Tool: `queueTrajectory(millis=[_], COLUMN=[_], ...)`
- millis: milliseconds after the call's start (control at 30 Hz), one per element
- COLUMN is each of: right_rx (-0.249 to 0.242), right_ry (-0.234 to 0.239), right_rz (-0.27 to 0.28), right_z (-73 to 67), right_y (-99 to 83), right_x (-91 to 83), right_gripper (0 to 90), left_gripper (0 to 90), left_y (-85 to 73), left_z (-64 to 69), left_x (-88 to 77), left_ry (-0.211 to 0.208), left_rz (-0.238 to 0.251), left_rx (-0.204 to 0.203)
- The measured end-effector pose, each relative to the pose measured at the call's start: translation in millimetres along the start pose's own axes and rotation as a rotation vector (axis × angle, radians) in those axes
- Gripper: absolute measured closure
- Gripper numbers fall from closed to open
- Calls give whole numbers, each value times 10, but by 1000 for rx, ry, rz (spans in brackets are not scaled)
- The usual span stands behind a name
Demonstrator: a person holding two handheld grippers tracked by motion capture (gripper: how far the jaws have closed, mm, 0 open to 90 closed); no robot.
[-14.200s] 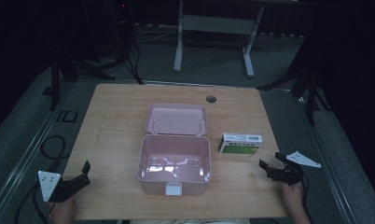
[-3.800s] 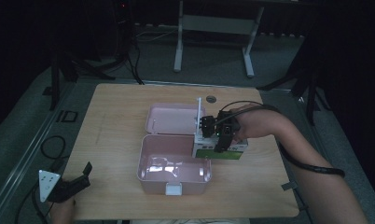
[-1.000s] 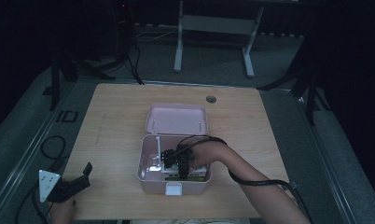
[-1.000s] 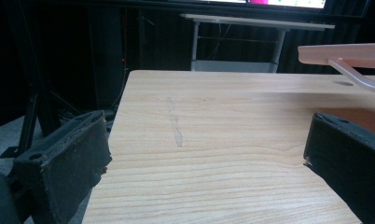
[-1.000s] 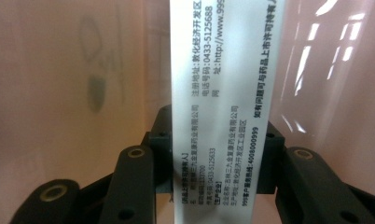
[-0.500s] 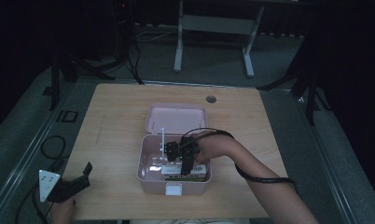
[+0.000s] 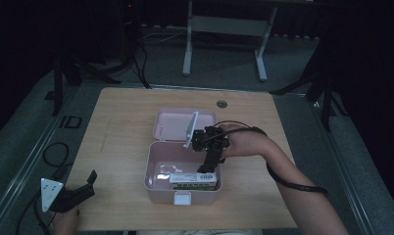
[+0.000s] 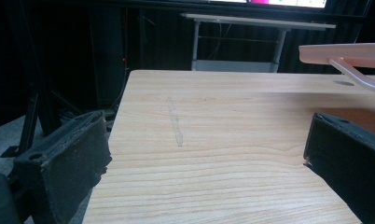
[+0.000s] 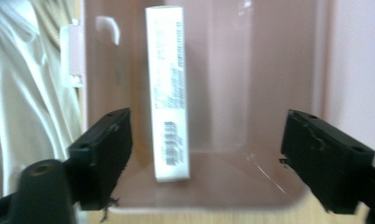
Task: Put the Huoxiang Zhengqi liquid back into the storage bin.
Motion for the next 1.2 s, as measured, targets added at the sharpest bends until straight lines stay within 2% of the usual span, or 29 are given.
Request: queueTrajectory(millis=[100, 233, 433, 600, 833, 1200], right_rx=[27, 54, 91, 160, 237, 343], right_ry=[-35, -56, -77, -112, -135, -173], right_rz=[44, 65, 103, 134, 144, 193], right_z=[97, 207, 329, 461, 593, 727], right_y=[-91, -259, -538, -810, -1183, -1586], right_x=[-108, -171, -189, -154, 62, 577], right_gripper=[156, 140, 139, 140, 138, 134], left_gripper=[3, 4, 3, 3, 4, 3], left_y=[-2, -1, -2, -2, -3, -2], left_z=[0, -1, 0, 1, 1, 1], left_x=[2, 0, 1, 1, 2, 1], left_ry=[1, 1, 2, 1, 2, 0], left_rz=[-3, -1, -2, -2, -4, -3], left_rx=[2, 1, 2, 3, 3, 2])
Point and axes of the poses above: each handheld gripper's, and its own axes: x roughly forward along the jaws, y roughly out of its top, z roughly to its right, the point moved 10 cm from there along x, roughly forward along the jaws, and after that the axes turned 5 degrees about -z, right-handed, at the moved point
